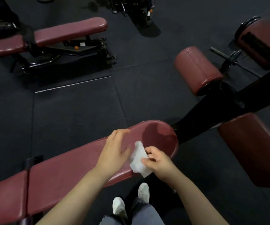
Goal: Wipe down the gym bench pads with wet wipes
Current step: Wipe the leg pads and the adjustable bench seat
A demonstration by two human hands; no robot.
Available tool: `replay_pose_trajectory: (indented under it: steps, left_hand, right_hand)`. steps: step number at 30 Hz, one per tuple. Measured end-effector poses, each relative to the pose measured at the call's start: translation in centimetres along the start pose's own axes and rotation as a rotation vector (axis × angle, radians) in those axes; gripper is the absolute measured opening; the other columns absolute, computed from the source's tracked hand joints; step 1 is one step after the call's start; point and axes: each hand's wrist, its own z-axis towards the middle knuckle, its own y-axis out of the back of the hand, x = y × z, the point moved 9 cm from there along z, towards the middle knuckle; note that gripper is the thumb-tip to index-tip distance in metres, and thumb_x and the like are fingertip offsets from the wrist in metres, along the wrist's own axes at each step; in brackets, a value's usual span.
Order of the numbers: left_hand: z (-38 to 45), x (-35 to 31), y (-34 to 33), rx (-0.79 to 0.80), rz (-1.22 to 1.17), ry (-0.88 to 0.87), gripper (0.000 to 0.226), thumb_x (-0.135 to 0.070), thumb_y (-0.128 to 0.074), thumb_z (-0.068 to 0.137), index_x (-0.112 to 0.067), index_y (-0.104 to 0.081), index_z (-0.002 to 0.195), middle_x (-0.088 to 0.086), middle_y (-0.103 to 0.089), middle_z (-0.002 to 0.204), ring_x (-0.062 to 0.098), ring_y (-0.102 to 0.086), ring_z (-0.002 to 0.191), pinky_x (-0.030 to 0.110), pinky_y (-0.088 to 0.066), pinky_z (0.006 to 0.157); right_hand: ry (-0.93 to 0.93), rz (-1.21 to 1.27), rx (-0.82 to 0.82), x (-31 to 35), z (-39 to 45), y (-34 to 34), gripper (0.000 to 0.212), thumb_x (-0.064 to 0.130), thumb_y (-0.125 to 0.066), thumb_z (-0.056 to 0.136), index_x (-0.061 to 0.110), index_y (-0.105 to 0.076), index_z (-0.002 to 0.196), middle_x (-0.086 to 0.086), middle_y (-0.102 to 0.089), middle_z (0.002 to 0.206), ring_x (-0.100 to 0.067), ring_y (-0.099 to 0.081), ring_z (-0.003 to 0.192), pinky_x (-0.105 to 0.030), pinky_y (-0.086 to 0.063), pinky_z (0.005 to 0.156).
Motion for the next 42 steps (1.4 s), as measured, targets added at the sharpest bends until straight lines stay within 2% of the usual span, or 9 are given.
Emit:
replay_pose_trajectory:
  steps: [2,5,9,13,18,23,27,35,42]
  left_hand:
    - [0.1,-1.2,-1.2,0.037,0.038,-0.117,0.032,-0.037,-0.056,0.092,-0.033,-0.056,0.123,-0.026,-0.051,0.125,-0.008,-0.044,0.12,0.014,-0.033,0.104]
    - [0.2,-0.4,-4.6,0.247,-0.108,0.019,0.034,-0.052,-0.06,0.091,-0.038,-0.059,0.121,-0.026,-0.063,0.117,-0.001,-0.06,0.105,0.02,-0.048,0.092]
    - [0.6,0.7,-7.3,0.275,-0.392,0.204,0.014,-0.027,-0.069,0.091,-0.022,-0.067,0.104,-0.001,-0.072,0.095,0.016,-0.065,0.082,0.031,-0.051,0.08]
    - [1.3,1.0,-8.8,0.233,-0.458,0.265,0.01,-0.016,-0.064,0.095,-0.015,-0.068,0.086,-0.006,-0.063,0.07,0.003,-0.051,0.062,0.019,-0.04,0.061]
    - [3.0,2.6,-10.6,0.201,-0.416,0.3,0.012,-0.018,-0.069,0.092,-0.028,-0.073,0.091,0.005,-0.067,0.094,0.017,-0.064,0.084,0.03,-0.049,0.081]
    - [4.5,6.4,-11.9,0.135,-0.091,0.324,0.027,-0.028,-0.065,0.094,-0.026,-0.062,0.12,-0.011,-0.058,0.121,0.005,-0.054,0.113,0.02,-0.039,0.1]
    - [4.9,10.5,-13.2,0.187,0.167,0.326,0.039,-0.027,-0.06,0.094,-0.021,-0.055,0.132,-0.006,-0.054,0.132,0.018,-0.045,0.128,0.031,-0.034,0.109]
    - [3.9,15.5,-13.9,0.123,0.146,0.327,0.039,-0.02,-0.06,0.093,-0.019,-0.054,0.132,-0.002,-0.053,0.135,0.02,-0.044,0.131,0.032,-0.031,0.111]
    - [2.0,19.9,-12.1,0.112,0.145,0.322,0.041,-0.018,-0.059,0.091,-0.02,-0.054,0.132,-0.002,-0.053,0.134,0.019,-0.044,0.127,0.026,-0.029,0.107]
  right_hand:
    - [-0.008,0.021,-0.01,-0.8,0.4,0.9,0.052,0.043,-0.066,0.072,0.022,-0.06,0.119,-0.005,-0.069,0.112,-0.017,-0.067,0.103,-0.044,-0.052,0.096]
    - [0.054,0.165,-0.046,-0.3,0.9,2.5,0.022,0.01,-0.066,0.088,0.014,-0.064,0.109,-0.005,-0.074,0.099,-0.015,-0.07,0.092,-0.026,-0.054,0.082]
    - [0.13,0.202,-0.164,-0.2,1.6,5.1,0.024,-0.004,-0.065,0.086,0.017,-0.069,0.099,0.001,-0.071,0.101,-0.009,-0.066,0.091,-0.016,-0.05,0.077]
    - [0.133,-0.052,-0.165,-2.0,3.5,6.9,0.041,0.012,-0.075,0.08,0.032,-0.061,0.112,0.011,-0.058,0.114,-0.002,-0.057,0.103,-0.015,-0.046,0.088]
    - [-0.034,0.043,0.058,-5.4,6.2,7.8,0.022,0.022,-0.076,0.08,0.017,-0.069,0.1,0.001,-0.074,0.095,-0.011,-0.069,0.087,-0.031,-0.055,0.083]
    - [-0.059,-0.099,-0.139,-8.0,9.3,11.4,0.01,0.012,-0.068,0.087,0.016,-0.06,0.085,0.007,-0.063,0.073,-0.009,-0.058,0.069,-0.021,-0.045,0.063]
    - [-0.073,-0.247,-0.382,-9.0,12.3,15.5,0.021,0.018,-0.063,0.09,0.016,-0.062,0.11,-0.001,-0.068,0.095,-0.019,-0.064,0.088,-0.032,-0.051,0.078]
    - [0.091,-0.511,-0.557,-6.8,19.2,16.4,0.033,0.017,-0.047,0.098,0.026,-0.066,0.124,0.007,-0.069,0.12,-0.013,-0.062,0.111,-0.019,-0.043,0.094]
    - [0.07,-0.886,-0.685,-8.8,23.8,10.9,0.036,0.0,-0.046,0.095,0.006,-0.06,0.128,-0.014,-0.059,0.133,-0.031,-0.05,0.129,-0.04,-0.033,0.114]
